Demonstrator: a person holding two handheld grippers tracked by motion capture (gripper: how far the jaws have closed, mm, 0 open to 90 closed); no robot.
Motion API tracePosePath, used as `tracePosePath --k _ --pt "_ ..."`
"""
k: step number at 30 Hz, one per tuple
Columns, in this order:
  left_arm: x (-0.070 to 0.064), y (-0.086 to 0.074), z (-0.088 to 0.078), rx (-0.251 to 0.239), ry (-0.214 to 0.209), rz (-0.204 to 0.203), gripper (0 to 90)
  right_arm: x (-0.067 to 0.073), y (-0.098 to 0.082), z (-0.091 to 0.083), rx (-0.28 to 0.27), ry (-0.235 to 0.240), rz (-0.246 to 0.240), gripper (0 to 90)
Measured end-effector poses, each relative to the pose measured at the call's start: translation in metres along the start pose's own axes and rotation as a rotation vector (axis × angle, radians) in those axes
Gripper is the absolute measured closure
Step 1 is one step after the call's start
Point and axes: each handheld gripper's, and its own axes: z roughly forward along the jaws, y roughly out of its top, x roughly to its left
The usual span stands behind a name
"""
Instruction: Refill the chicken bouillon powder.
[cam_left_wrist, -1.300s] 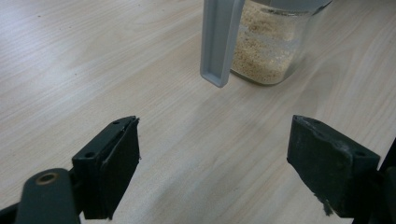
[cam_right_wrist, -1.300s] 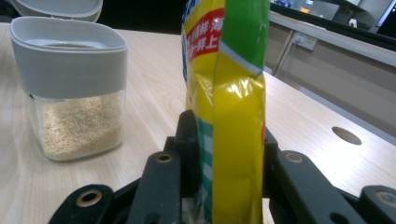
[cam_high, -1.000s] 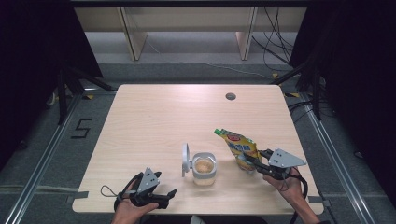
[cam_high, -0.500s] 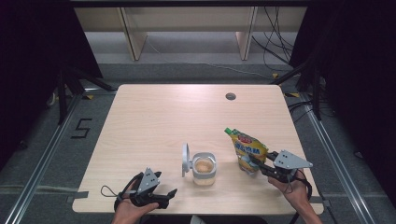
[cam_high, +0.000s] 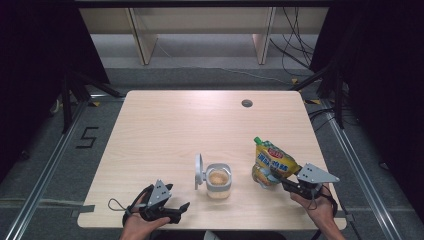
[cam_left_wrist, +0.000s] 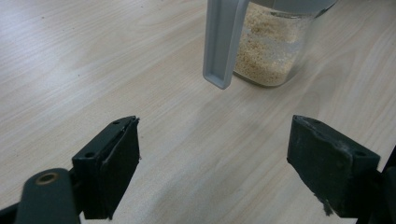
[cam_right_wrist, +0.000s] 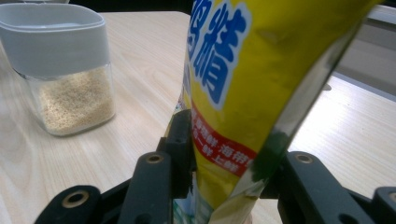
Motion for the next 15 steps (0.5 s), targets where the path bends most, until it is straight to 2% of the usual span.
tracePosePath --k 1,3,4,5,6,7,8,10,11,12,13,14,15 --pt "0.002 0.000 -0.002 0.024 0.002 0.026 16.6 0.000 0.000 0.001 -0.005 0.005 -0.009 65.5" --pt "0.002 0.000 -0.001 0.023 0.002 0.025 16.6 0.001 0.000 0.000 -0.017 -0.015 0.016 62.6" --pt "0.002 0.000 -0.001 0.024 0.008 0.028 16.6 0.001 0.000 -0.001 -0.020 -0.011 0.026 61.3" --pt "0.000 0.000 0.000 0.002 0.002 0.004 16.6 0.001 0.000 -0.004 -0.009 -0.005 0.040 59.3" --pt "0.003 0.001 -0.001 0.018 0.004 0.040 16.6 0.001 0.000 -0.004 -0.020 -0.010 0.053 57.7" --pt "0.003 0.001 -0.001 0.011 0.005 0.037 16.6 0.001 0.000 -0.005 -0.017 -0.015 0.046 54.4" --pt "0.004 0.001 -0.002 0.026 0.004 0.054 16.6 0.001 0.001 -0.006 -0.014 -0.012 0.057 52.1" --pt "0.004 0.001 -0.002 0.026 0.003 0.054 16.6 0.005 0.002 -0.009 -0.001 -0.033 0.075 45.8" --pt "0.002 0.000 -0.002 0.025 0.002 0.027 16.6 0.004 0.002 -0.010 0.005 -0.034 0.075 41.3" --pt "0.002 0.000 -0.001 0.025 0.009 0.025 16.6 0.005 0.001 -0.013 0.028 -0.031 0.099 39.1" --pt "0.002 0.000 -0.001 0.024 0.012 0.032 16.6 0.006 0.001 -0.015 0.054 -0.040 0.123 36.9" --pt "0.003 0.000 -0.001 0.024 0.011 0.038 16.6 0.006 0.001 -0.017 0.054 -0.057 0.112 34.9" --pt "0.004 0.001 -0.002 0.025 0.008 0.054 16.6 0.011 0.002 -0.021 0.095 -0.065 0.165 33.6"
